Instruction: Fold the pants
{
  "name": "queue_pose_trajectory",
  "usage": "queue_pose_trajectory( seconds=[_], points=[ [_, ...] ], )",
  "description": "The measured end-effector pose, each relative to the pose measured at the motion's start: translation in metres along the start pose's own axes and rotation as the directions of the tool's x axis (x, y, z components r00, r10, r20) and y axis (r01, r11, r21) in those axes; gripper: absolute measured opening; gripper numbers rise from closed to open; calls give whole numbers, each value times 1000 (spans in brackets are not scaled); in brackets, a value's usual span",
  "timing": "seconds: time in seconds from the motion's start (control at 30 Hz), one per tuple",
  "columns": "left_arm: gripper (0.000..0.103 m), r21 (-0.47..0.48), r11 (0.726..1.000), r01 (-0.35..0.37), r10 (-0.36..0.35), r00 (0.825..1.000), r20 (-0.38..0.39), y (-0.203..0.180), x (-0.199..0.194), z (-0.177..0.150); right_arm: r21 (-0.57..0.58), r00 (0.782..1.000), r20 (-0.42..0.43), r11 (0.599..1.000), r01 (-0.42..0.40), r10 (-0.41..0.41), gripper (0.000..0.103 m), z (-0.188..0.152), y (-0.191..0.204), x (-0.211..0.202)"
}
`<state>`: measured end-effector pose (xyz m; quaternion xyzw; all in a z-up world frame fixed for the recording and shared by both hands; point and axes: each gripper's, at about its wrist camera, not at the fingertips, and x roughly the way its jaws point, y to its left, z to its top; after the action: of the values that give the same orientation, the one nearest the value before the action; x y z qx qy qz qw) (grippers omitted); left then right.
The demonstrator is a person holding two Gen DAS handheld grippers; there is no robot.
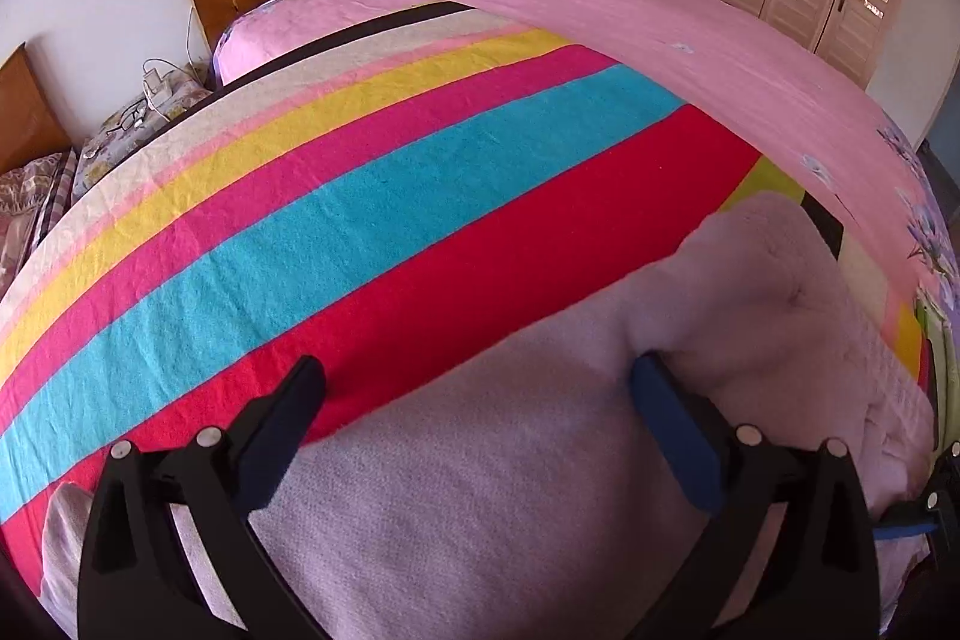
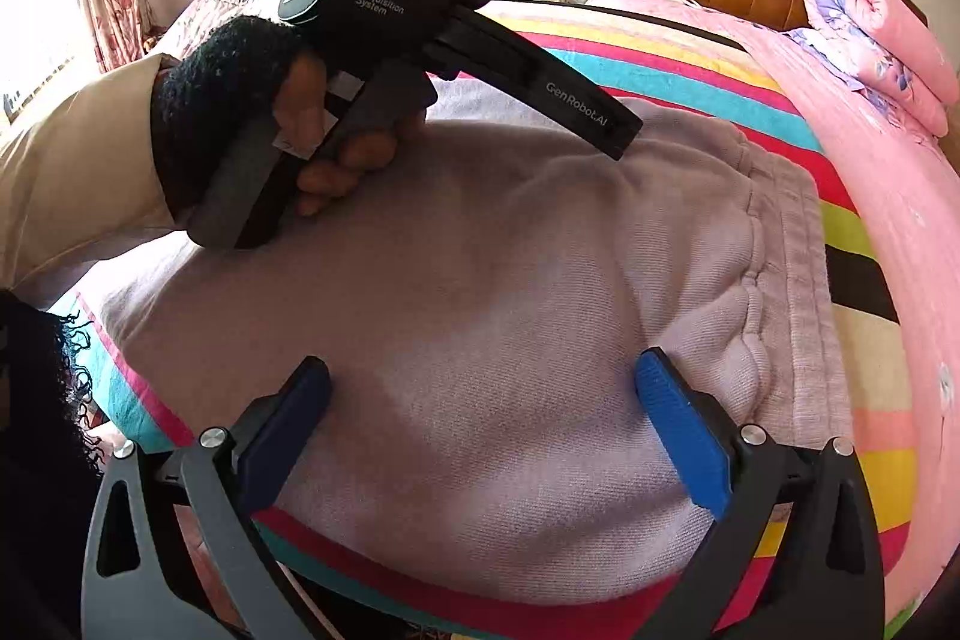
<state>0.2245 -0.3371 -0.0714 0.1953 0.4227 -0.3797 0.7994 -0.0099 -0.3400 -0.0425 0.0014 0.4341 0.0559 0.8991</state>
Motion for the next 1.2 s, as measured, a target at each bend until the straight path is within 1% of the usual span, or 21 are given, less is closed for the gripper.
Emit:
queue_pose_trajectory(
  seconds=[0.07,0.13,0.17,0.27,0.33,0.43,0.57,0.6,0.7,0.73,0.77,0.8,0.83,0.87,0.93,1.0,1.07,1.1,1.13,1.17,1.2],
  points=[
    [102,-13,1000,-12,12,1000,20,1,-3,-1,-10,1000,0,1000,6,-6,99,-2,-1,-1],
    [102,-53,997,-61,65,994,86,7,-20,-3,-12,1000,-10,1000,19,-19,99,-1,0,-2],
    [99,-84,992,-92,102,987,126,11,-37,-6,-11,999,-12,999,41,-42,98,3,2,-2],
    [102,-131,988,-84,115,960,255,30,-106,-31,26,997,49,998,64,-65,98,12,12,-21],
    [102,-121,975,-187,209,954,213,43,-127,-54,37,995,99,999,15,-18,98,20,21,-28],
    [102,-130,953,-274,286,954,90,70,-141,-101,-9,997,72,1000,11,-10,98,32,46,-16],
    [102,-211,910,-358,378,924,62,127,-199,-179,-112,996,59,992,-53,60,98,59,93,-8],
    [102,-250,890,-380,406,912,60,147,-218,-199,-142,994,54,986,-88,97,98,66,108,-5],
    [102,-387,782,-489,539,842,26,212,-276,-260,-268,978,45,946,-183,202,98,89,176,7],
    [102,-444,730,-519,574,819,-13,236,-292,-281,-328,970,42,920,-214,241,98,96,204,12],
    [101,-509,660,-552,609,790,-67,257,-310,-304,-394,957,43,885,-248,287,98,102,233,16],
    [100,-576,599,-557,621,776,-104,274,-329,-327,-454,938,44,843,-289,345,95,104,261,18],
    [100,-635,569,-523,608,787,-104,283,-349,-350,-506,915,28,795,-335,403,91,106,289,20],
    [100,-679,556,-479,591,803,-82,285,-368,-372,-549,896,0,749,-372,444,79,108,313,24],
    [100,-736,530,-422,571,819,-59,279,-393,-409,-622,864,-42,664,-415,501,71,110,360,31],
    [100,-759,483,-437,584,806,-93,270,-404,-443,-653,828,-95,593,-471,553,60,114,398,42],
    [100,-771,403,-493,616,769,-170,263,-404,-469,-629,806,-138,578,-521,576,55,121,425,58],
    [100,-777,366,-512,624,755,-204,263,-403,-481,-626,814,-133,588,-512,566,55,125,436,67],
    [100,-787,338,-517,622,750,-226,265,-403,-490,-632,837,-122,609,-480,533,55,126,446,77],
    [100,-799,321,-509,619,751,-230,268,-403,-498,-639,866,-111,633,-437,487,55,126,454,87],
    [100,-806,321,-497,620,754,-218,269,-402,-500,-649,890,-111,645,-402,443,55,125,460,98]
  ],
)
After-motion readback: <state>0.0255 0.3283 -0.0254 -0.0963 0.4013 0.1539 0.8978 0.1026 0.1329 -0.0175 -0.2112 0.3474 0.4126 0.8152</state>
